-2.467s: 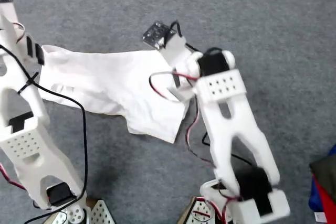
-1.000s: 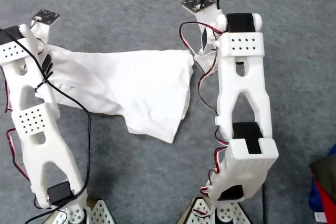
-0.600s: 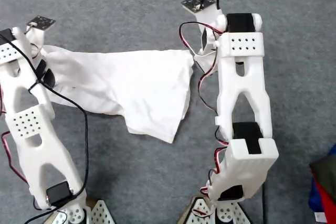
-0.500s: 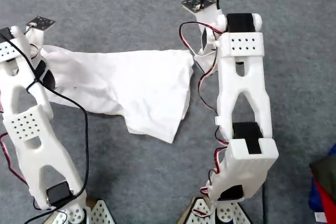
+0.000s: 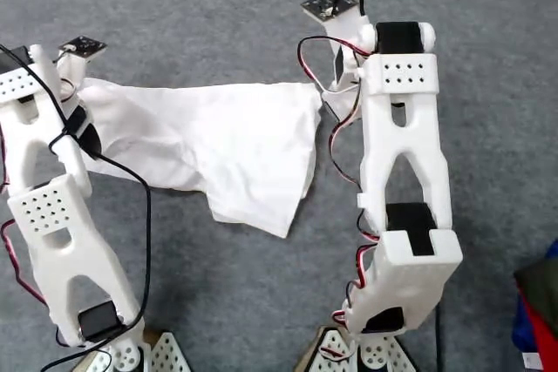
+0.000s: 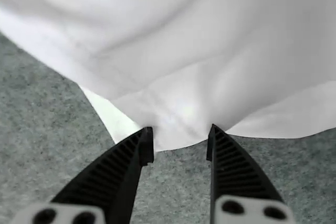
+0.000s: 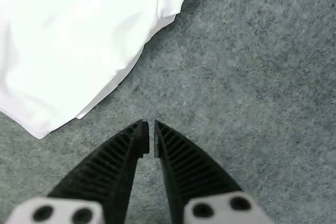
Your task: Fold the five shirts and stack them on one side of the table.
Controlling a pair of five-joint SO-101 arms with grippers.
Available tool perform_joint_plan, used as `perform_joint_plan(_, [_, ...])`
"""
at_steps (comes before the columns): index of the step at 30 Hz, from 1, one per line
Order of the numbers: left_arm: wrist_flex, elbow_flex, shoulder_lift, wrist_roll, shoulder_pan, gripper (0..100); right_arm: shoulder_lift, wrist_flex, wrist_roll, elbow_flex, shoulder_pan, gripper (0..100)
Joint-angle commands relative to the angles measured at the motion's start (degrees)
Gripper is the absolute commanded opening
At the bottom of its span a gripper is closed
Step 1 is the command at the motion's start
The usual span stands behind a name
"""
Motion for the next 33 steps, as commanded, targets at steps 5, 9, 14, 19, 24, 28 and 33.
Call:
perform_joint_plan(5, [0.6, 1.5, -6.6, -2.5, 1.1, 18, -0.5, 0.4, -0.3, -2.6, 0.7, 3.7])
perform_joint_plan(9, [0.6, 6.0, -7.3, -3.6, 1.7, 18, -0.3, 0.4, -0.3, -2.6, 0.7, 3.7])
perform_joint_plan(14, [0.6, 7.2, -7.0, -3.3, 1.9, 18, -0.3, 0.4, -0.3, -2.6, 0.6, 3.7])
perform_joint_plan(19, [0.6, 7.1, -6.6, -3.3, 2.1, 18, -0.3, 0.4, -0.3, -2.4, 0.6, 3.7])
perform_joint_plan(24, [-0.7, 6.8, -6.6, -3.3, 2.1, 17, -0.3, 0.4, -0.3, -2.3, 0.6, 3.7])
perform_joint_plan(28, [-3.3, 7.2, -6.5, -3.2, 2.1, 10, -0.4, 0.4, -0.4, -2.4, 0.6, 3.7])
perform_joint_plan(33, [-3.6, 7.2, -6.5, -3.2, 2.1, 6, -0.6, 0.4, -0.4, -2.5, 0.6, 3.7])
